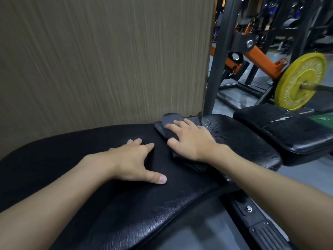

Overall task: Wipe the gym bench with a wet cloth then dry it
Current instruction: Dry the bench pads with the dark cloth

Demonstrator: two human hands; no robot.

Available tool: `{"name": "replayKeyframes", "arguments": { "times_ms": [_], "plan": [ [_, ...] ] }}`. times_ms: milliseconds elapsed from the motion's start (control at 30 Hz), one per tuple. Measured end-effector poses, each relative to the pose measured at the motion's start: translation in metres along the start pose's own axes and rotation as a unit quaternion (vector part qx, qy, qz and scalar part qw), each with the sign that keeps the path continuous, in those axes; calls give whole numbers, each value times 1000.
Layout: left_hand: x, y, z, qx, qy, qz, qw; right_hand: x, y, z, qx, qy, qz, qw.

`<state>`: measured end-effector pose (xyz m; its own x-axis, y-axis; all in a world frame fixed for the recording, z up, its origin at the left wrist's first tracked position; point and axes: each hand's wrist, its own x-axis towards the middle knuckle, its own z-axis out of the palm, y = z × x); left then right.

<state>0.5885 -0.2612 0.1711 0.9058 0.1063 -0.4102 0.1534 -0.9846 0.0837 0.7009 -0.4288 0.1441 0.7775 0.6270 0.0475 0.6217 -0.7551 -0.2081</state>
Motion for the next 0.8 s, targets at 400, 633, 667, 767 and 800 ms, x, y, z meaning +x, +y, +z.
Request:
{"name": "replayKeyframes", "arguments": {
  "times_ms": [400,633,667,767,800],
  "plan": [
    [3,27,-6,16,22,42,999,-84,14,-12,-40,0,-4,999],
    [16,24,-7,18,6,45,999,48,52,-15,-3,-5,56,998],
    [18,24,-7,18,5,44,999,56,54,-15,4,-7,64,998],
    [19,25,-8,15,6,44,999,54,56,-11,0,3,62,998],
    [19,25,-8,12,7,45,999,45,55,-10,-5,11,54,998]
  ]
}}
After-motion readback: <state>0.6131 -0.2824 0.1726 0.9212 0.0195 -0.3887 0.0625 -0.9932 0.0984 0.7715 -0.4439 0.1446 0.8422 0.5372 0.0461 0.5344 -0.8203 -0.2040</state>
